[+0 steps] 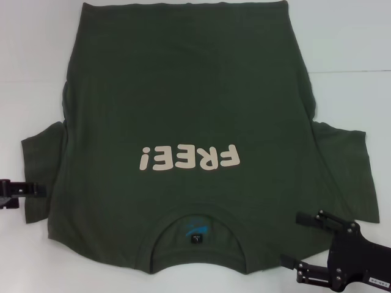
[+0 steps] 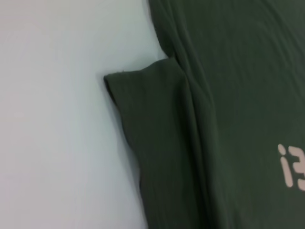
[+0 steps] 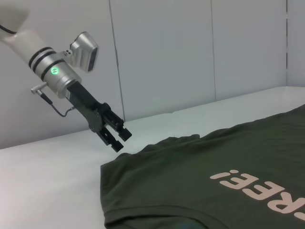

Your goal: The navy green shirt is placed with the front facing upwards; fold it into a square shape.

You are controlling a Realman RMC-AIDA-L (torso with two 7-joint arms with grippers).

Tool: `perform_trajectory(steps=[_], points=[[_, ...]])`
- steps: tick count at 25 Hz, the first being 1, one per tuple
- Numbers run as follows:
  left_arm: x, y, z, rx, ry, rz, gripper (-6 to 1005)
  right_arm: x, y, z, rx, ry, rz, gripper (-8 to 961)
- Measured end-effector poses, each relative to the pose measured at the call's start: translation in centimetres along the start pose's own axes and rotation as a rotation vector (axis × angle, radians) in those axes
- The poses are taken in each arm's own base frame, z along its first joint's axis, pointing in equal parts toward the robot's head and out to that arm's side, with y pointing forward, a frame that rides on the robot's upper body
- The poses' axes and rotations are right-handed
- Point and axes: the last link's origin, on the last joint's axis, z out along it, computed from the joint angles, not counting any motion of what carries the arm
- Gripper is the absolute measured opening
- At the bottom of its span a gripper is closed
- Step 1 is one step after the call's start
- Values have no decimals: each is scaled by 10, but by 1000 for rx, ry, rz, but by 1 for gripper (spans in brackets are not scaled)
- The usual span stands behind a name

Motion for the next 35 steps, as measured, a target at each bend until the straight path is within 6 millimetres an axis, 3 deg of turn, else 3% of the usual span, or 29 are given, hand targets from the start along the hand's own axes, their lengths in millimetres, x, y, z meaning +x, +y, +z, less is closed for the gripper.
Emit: perform_trajectory(steps=[35], points=[[-1,4,17,13,-25,-7,844,1,-1,0,6,4,0,914]])
